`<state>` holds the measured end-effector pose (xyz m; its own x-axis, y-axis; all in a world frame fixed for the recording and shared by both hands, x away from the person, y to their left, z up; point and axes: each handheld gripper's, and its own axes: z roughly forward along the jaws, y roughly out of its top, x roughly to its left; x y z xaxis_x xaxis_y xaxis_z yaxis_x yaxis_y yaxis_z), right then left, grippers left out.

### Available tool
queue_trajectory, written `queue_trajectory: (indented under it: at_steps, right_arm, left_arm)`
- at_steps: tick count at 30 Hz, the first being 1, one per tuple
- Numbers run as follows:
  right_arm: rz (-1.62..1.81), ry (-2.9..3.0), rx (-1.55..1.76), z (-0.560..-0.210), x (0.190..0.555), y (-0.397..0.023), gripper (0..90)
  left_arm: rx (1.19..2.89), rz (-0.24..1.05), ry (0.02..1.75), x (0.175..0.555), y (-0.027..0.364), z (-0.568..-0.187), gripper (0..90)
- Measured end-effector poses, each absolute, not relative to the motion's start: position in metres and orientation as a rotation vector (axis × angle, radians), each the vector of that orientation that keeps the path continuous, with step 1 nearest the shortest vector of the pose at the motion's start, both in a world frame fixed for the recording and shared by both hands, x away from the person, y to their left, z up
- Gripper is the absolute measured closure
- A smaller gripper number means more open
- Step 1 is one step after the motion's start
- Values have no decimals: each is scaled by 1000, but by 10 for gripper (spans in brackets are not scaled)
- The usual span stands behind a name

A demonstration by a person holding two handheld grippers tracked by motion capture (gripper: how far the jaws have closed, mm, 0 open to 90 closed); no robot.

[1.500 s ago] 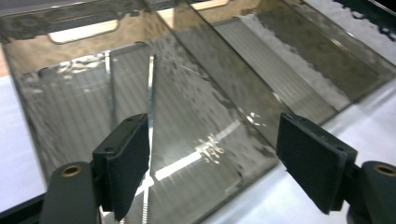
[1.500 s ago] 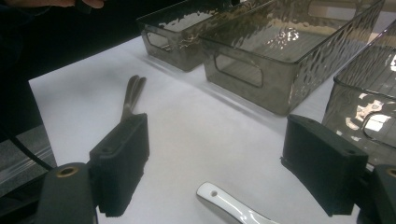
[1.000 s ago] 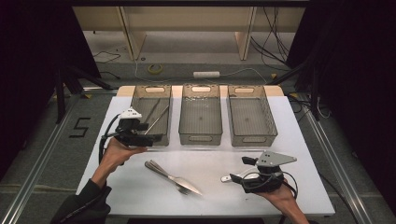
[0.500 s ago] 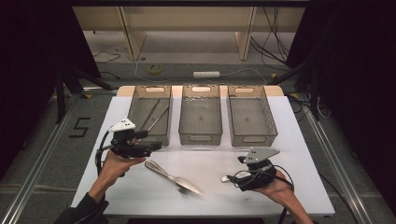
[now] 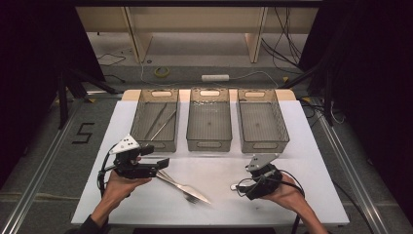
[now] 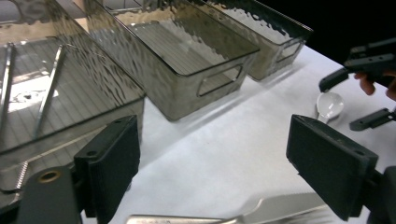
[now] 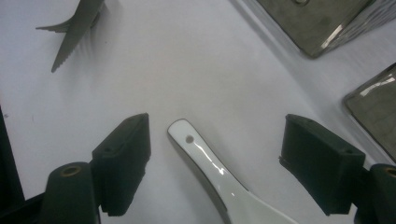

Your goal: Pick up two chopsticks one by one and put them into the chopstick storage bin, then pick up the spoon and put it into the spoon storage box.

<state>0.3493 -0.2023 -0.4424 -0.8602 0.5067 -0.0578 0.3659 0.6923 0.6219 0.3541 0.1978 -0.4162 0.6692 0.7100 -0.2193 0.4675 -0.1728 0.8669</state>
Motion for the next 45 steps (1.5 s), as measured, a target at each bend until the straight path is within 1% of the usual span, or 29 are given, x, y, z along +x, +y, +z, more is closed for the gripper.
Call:
queue_trajectory:
  at_steps: [9,17,26,34,42,45]
  right_arm:
    - [800,2745,634,-444,356,-197,282]
    - [742,2786,600,-445,364,-194,357]
    - [614,2833,554,-451,364,-189,430]
    - [526,2864,547,-457,367,-187,465]
    - [485,2919,528,-460,371,-186,545]
    - [492,2932,524,-460,372,-186,590]
  left_arm:
    - [1841,291,928,345,195,-421,162]
    - [1828,312,928,341,196,-420,161]
    - [1850,322,907,337,195,-422,162]
    - [1838,315,903,335,194,-421,161]
    - [1848,316,901,334,192,-422,161]
    - [1848,317,903,334,192,-422,161]
